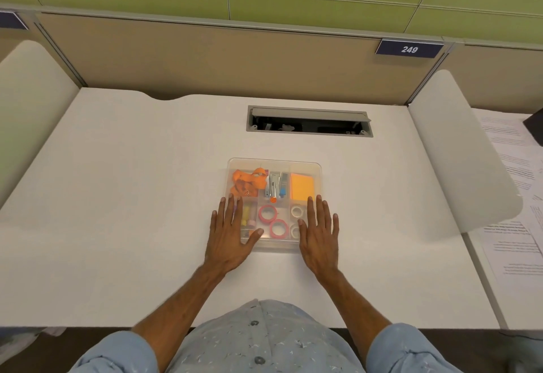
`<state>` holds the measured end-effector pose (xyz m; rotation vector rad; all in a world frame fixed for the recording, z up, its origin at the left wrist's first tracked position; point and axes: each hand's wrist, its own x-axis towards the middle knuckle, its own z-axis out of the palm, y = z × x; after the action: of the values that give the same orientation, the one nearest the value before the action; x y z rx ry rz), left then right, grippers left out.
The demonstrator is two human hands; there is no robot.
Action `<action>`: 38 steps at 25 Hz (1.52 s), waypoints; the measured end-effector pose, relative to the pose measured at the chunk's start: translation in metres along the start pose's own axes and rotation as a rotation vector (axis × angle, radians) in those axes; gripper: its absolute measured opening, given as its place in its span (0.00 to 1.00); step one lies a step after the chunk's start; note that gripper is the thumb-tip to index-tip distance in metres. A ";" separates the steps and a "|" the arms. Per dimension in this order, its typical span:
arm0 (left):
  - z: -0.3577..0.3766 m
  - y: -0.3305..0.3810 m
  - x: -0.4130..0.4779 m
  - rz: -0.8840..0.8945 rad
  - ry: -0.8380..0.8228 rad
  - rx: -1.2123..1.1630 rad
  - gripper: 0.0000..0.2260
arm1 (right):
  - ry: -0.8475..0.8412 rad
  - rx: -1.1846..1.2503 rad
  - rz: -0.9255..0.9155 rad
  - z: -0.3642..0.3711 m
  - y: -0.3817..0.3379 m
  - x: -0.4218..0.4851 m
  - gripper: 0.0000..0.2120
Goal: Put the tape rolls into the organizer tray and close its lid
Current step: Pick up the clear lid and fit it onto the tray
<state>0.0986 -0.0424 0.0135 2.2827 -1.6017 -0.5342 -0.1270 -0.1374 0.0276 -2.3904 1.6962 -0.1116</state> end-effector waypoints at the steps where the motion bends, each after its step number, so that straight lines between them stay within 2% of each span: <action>1: -0.001 0.000 0.002 0.005 -0.023 -0.001 0.49 | -0.013 -0.016 -0.008 0.001 0.000 0.000 0.31; 5: 0.001 0.003 0.003 -0.011 -0.072 0.021 0.54 | -0.054 -0.039 0.010 0.005 0.003 0.002 0.32; 10: 0.001 0.002 0.006 -0.051 -0.065 -0.064 0.56 | -0.094 0.036 -0.022 0.000 0.003 0.009 0.33; 15: -0.003 0.006 0.006 -0.072 -0.060 -0.049 0.55 | -0.124 0.061 -0.041 -0.008 0.002 0.008 0.33; 20: -0.007 0.009 0.006 -0.113 0.044 -0.110 0.45 | -0.103 0.001 -0.023 -0.012 0.005 0.006 0.32; 23: -0.014 0.009 0.014 -0.107 0.095 -0.127 0.39 | -0.054 0.079 0.003 -0.017 0.002 0.015 0.30; 38: -0.039 0.004 0.116 -0.047 -0.007 0.086 0.30 | -0.163 0.023 -0.037 -0.031 -0.012 0.128 0.29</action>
<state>0.1492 -0.1513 0.0350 2.3885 -1.6078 -0.4936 -0.0781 -0.2581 0.0527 -2.3447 1.5695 0.0555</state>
